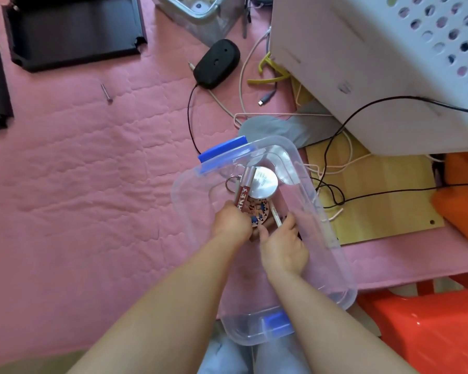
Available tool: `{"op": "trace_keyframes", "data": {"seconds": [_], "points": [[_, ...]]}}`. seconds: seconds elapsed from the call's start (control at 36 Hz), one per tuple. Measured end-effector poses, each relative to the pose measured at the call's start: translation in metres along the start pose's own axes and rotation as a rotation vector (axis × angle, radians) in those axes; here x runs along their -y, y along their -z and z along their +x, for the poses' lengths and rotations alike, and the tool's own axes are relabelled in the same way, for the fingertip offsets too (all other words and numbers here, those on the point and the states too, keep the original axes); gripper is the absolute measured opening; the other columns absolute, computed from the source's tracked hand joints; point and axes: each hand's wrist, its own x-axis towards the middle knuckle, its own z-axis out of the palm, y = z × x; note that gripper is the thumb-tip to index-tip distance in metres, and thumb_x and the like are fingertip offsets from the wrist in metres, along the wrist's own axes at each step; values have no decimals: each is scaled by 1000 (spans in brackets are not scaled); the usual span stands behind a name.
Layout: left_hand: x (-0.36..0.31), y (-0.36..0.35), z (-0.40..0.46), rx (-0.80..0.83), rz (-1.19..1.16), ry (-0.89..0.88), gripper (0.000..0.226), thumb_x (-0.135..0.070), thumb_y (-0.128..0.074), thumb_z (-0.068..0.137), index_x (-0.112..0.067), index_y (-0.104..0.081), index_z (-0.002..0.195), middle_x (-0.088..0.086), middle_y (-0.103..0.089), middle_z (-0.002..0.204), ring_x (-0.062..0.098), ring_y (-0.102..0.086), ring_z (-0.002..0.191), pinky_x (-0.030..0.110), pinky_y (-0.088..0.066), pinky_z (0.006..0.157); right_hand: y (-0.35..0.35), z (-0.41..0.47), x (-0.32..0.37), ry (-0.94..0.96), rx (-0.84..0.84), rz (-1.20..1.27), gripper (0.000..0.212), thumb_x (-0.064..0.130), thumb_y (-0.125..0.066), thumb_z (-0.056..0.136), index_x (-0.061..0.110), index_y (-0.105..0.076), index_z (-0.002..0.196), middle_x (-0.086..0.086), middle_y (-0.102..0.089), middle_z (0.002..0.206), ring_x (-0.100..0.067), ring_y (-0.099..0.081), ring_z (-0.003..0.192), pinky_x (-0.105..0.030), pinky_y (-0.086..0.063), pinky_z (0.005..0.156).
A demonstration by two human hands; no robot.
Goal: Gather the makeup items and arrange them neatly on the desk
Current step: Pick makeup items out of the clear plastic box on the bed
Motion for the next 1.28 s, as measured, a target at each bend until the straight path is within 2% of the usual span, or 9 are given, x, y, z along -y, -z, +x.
{"op": "trace_keyframes", "data": {"seconds": [0.08, 0.17, 0.39, 0.64, 0.72, 0.89, 1.0, 1.14, 1.28], "points": [[1, -6, -1, -4, -63, 22, 19, -19, -47, 91, -11, -53, 107, 14, -62, 110, 33, -57, 95, 28, -38, 70, -3, 1, 1, -31, 7, -12, 74, 57, -55, 83, 11, -29, 134, -10, -56, 123, -28, -63, 98, -31, -31, 61], [4, -8, -4, 0, -115, 30, 23, -22, -47, 92, -10, -54, 112, 14, -63, 112, 31, -57, 99, 26, -35, 70, -5, 1, 5, -116, 31, 63, 69, 55, -58, 82, 8, -35, 127, -13, -55, 124, -32, -62, 101, -31, -32, 62], [4, -4, -8, 44, -151, 12, 28, -21, -48, 93, -6, -53, 117, 17, -61, 116, 34, -56, 106, 29, -39, 74, -1, -1, -6, -209, 90, 99, 40, 24, -55, 87, 8, -40, 120, -13, -55, 125, -34, -58, 107, -35, -44, 76], [2, -2, -17, 74, -212, 13, 27, -20, -47, 93, -6, -56, 114, 21, -62, 112, 38, -60, 102, 39, -51, 85, 11, 19, -6, -70, 159, -118, 28, 22, -54, 88, 10, -54, 113, -10, -66, 110, -30, -63, 104, -33, -49, 76], [0, -1, -20, 85, -213, -2, 28, -21, -47, 92, -5, -57, 114, 20, -63, 112, 38, -60, 103, 38, -49, 84, 15, 18, -6, -44, 179, -119, 30, 26, -56, 87, 11, -59, 113, -11, -66, 110, -30, -62, 105, -32, -49, 77], [6, 2, -25, 82, -273, 11, 29, -24, -50, 93, -7, -57, 116, 20, -61, 116, 38, -58, 106, 41, -51, 88, 17, 5, -7, -87, 199, 1, 36, 32, -52, 83, 8, -67, 105, -14, -66, 105, -33, -62, 98, -29, -42, 67], [3, 1, -31, 98, -304, 15, 30, -28, -49, 92, -8, -58, 112, 23, -59, 117, 40, -59, 106, 45, -51, 89, 19, -3, -10, -7, 199, -59, 34, 22, -50, 90, 1, -62, 113, -16, -58, 117, -33, -59, 105, -34, -48, 81], [3, 0, -31, 114, -380, 48, 28, -27, -50, 92, -6, -59, 109, 27, -59, 118, 42, -58, 108, 47, -49, 92, 24, 3, -16, 31, 154, -121, 27, 1, -38, 93, -1, -45, 119, -19, -64, 112, -35, -62, 104, -38, -50, 79], [4, 0, -30, 98, -404, 39, 17, -25, -50, 91, -11, -57, 99, 28, -60, 114, 42, -58, 106, 47, -50, 91, 19, 8, -19, 81, 159, -205, 29, -1, -38, 91, -2, -40, 120, -18, -64, 113, -35, -62, 106, -39, -50, 80]]}}
